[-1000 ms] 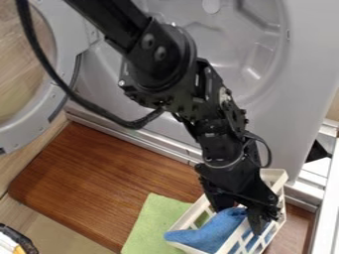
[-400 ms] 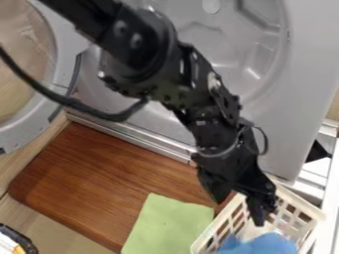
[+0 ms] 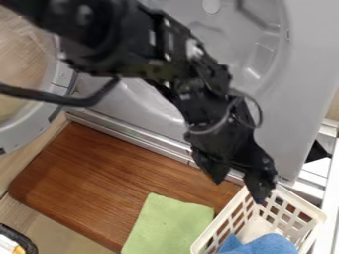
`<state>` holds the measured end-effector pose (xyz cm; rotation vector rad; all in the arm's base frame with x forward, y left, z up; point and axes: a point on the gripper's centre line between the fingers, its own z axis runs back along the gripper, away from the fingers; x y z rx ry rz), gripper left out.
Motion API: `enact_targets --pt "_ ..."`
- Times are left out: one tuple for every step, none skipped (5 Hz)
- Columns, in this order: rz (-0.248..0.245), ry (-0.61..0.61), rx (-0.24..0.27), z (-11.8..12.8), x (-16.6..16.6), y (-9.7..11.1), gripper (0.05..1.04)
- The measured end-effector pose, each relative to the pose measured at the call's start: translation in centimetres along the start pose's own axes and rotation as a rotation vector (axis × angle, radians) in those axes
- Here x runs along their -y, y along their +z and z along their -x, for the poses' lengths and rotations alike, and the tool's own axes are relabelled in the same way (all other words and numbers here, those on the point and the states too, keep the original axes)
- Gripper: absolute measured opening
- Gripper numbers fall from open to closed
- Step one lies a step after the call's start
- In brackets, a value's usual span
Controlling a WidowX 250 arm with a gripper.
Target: Move the white basket to the right side of the green towel
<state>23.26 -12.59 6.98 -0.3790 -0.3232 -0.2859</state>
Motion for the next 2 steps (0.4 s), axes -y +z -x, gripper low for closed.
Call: enact_targets --pt "0.008 0.008 0.009 0.25 -0.85 1.10 0.999" --pt "0.009 0.002 0.010 0.24 -0.83 1.18 0.999"
